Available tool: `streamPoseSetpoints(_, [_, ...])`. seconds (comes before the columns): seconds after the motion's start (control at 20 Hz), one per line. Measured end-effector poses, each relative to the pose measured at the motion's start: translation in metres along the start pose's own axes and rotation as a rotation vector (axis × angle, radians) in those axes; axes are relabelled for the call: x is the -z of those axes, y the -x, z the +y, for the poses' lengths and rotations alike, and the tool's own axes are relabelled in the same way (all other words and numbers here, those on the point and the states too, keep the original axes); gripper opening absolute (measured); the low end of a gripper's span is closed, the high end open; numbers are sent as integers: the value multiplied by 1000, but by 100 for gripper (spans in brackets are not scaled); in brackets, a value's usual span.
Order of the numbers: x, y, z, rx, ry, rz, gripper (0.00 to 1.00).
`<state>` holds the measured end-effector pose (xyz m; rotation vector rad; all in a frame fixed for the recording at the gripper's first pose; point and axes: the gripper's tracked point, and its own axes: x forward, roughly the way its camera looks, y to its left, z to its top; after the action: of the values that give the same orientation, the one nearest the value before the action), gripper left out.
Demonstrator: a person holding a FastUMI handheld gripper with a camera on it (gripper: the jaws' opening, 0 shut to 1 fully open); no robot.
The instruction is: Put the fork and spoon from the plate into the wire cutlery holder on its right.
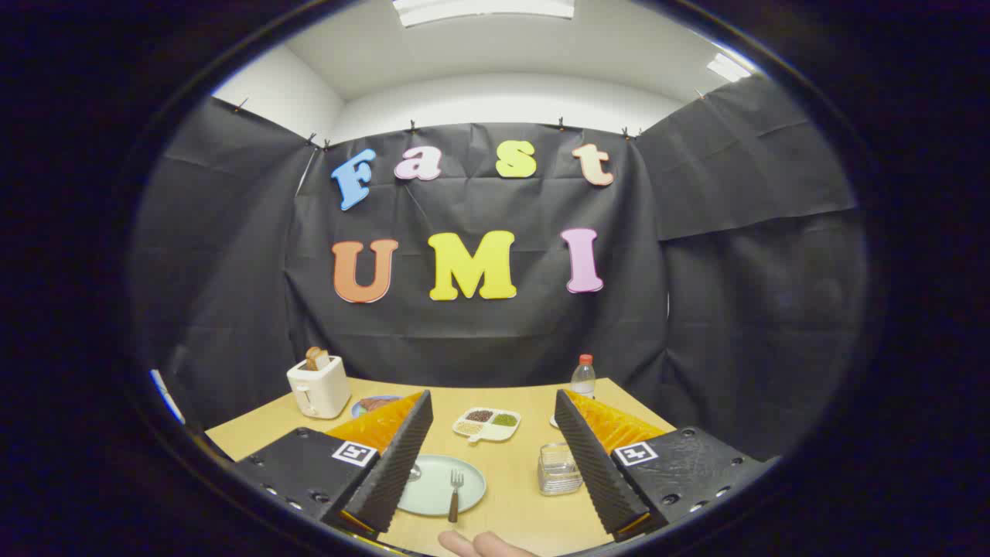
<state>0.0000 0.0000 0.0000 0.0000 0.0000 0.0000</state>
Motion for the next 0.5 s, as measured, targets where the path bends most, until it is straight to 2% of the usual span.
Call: streamPoseSetpoints(0.5, [-10,12,24,-23,30,-39,95])
